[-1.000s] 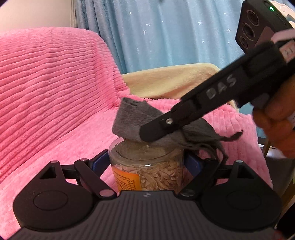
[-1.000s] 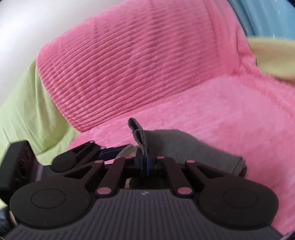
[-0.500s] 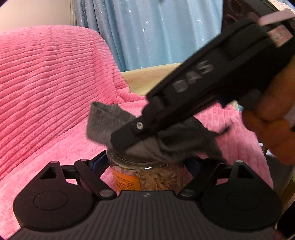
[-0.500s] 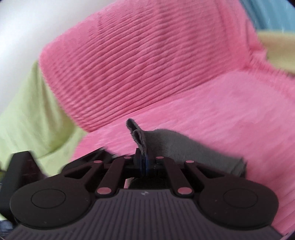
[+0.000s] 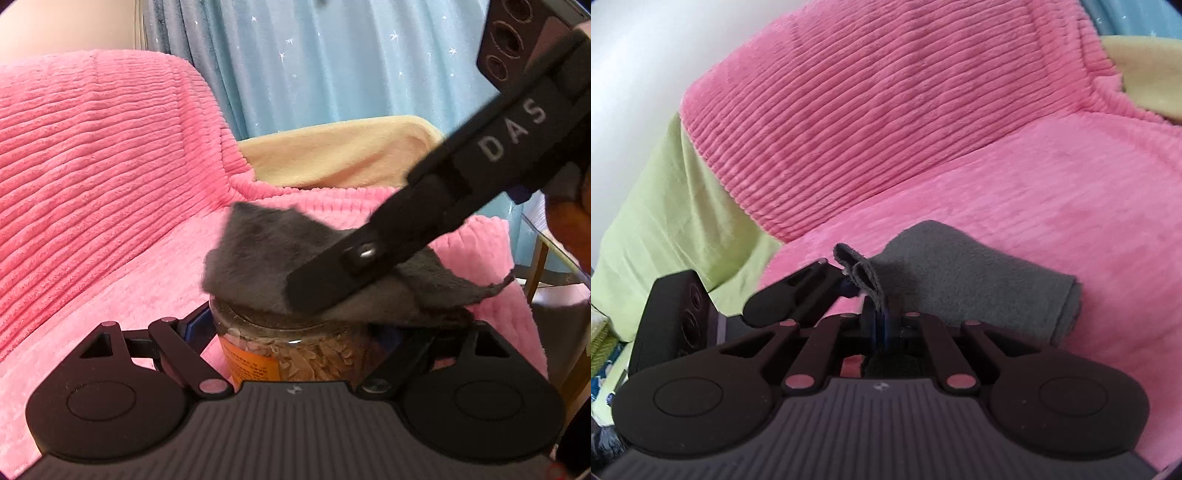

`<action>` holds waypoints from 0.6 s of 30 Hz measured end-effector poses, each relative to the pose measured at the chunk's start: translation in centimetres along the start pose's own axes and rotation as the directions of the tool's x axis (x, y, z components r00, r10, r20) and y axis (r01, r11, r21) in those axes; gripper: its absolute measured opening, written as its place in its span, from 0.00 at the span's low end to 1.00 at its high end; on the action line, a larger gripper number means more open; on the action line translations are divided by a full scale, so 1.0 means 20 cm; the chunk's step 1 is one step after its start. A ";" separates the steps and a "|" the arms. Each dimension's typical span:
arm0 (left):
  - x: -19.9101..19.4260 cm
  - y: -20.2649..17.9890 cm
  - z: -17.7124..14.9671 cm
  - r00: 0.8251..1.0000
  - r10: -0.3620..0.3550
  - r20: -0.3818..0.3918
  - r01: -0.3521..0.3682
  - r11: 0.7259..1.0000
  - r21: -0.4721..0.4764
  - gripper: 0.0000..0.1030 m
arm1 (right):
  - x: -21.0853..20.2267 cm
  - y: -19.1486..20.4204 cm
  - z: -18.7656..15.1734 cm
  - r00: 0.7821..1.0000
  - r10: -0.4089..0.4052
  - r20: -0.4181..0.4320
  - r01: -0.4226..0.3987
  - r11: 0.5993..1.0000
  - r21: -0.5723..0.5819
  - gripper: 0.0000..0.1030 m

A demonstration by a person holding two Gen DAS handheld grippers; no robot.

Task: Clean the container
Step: 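Wipe the jar's lid with the right gripper's cloth while the left gripper holds the jar upright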

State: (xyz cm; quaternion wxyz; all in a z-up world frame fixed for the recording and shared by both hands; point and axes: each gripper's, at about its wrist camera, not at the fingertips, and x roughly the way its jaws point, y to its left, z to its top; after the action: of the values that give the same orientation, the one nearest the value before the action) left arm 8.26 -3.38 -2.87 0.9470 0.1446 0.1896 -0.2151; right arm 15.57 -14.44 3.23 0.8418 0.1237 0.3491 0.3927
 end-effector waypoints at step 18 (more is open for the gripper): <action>0.02 0.04 0.02 1.000 -0.007 -0.004 0.007 1.000 -0.016 0.82 | -0.04 0.10 0.00 0.992 -0.124 -0.003 0.123 0.983 -0.136 0.02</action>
State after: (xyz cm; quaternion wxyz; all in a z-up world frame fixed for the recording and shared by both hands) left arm 9.13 -2.98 -2.65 0.9470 0.1367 0.1937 -0.2167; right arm 14.16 -13.66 4.59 0.8690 0.0419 0.3335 0.3633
